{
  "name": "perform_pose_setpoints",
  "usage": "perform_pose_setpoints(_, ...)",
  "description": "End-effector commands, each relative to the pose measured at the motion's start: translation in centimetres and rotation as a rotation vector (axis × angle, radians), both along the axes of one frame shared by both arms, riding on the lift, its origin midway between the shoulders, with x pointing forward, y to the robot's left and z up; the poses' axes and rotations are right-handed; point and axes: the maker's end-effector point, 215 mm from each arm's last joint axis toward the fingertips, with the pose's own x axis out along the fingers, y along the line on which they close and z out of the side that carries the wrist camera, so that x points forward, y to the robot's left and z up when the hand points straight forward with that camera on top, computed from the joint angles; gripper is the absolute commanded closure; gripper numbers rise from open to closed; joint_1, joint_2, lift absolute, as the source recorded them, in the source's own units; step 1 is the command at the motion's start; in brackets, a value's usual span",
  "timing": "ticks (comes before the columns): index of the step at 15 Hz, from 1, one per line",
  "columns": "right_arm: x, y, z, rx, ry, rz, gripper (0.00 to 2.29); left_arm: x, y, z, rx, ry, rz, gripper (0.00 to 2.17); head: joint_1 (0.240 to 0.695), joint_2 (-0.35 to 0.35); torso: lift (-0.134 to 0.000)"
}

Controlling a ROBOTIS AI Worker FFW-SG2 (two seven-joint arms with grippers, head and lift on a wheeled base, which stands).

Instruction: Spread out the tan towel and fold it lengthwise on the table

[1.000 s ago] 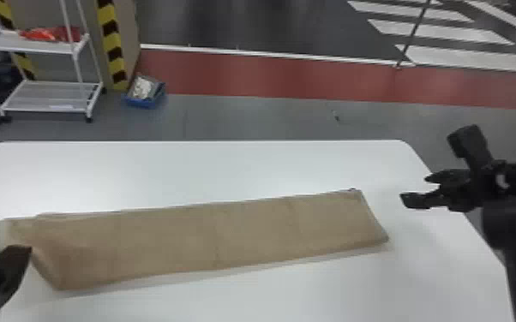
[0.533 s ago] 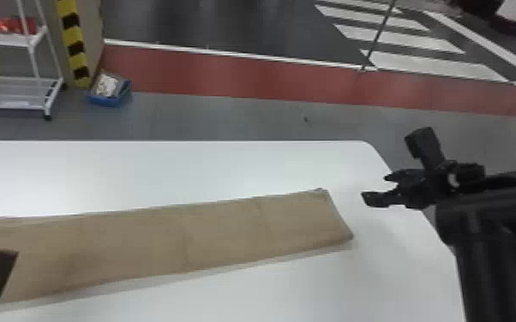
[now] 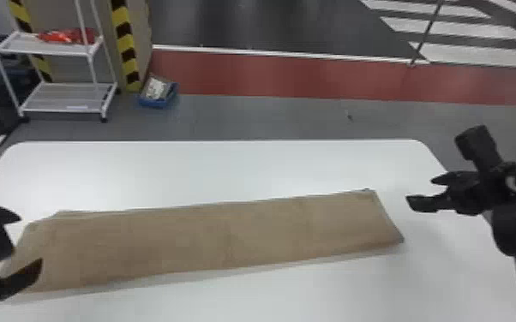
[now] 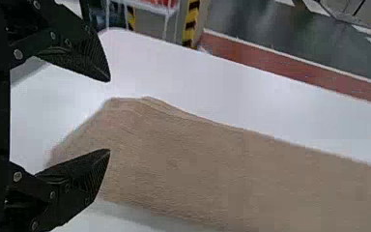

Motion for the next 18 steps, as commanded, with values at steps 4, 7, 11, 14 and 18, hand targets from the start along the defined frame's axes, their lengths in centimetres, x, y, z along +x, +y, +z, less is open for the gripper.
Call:
perform_pose_setpoints(4, -1.0, -0.5, -0.7, -0.003, 0.012, -0.011, 0.23, 4.9, -0.7, 1.2, -0.506, 0.135, 0.227, 0.17, 0.695, -0.153, -0.124)
perform_pose_setpoints(7, -1.3, -0.8, -0.9, -0.005, 0.013, -0.014, 0.23, 6.1, -0.5, -1.9, -0.723, 0.301, 0.387, 0.21, 0.695, -0.158, -0.124)
perform_pose_setpoints(11, -1.3, -1.1, -0.7, -0.008, 0.014, -0.018, 0.23, 7.7, 0.4, -4.4, -0.823, 0.410, 0.511, 0.21, 0.695, -0.149, -0.124)
perform_pose_setpoints(14, -1.3, -1.2, -0.6, 0.000, 0.007, -0.021, 0.23, 8.0, 1.6, -6.8, -0.788, 0.443, 0.579, 0.21, 0.695, -0.143, -0.124)
perform_pose_setpoints(18, -1.7, -1.3, -0.8, 0.003, 0.010, -0.017, 0.23, 8.4, 3.2, -8.4, -0.701, 0.420, 0.616, 0.21, 0.695, -0.122, -0.124)
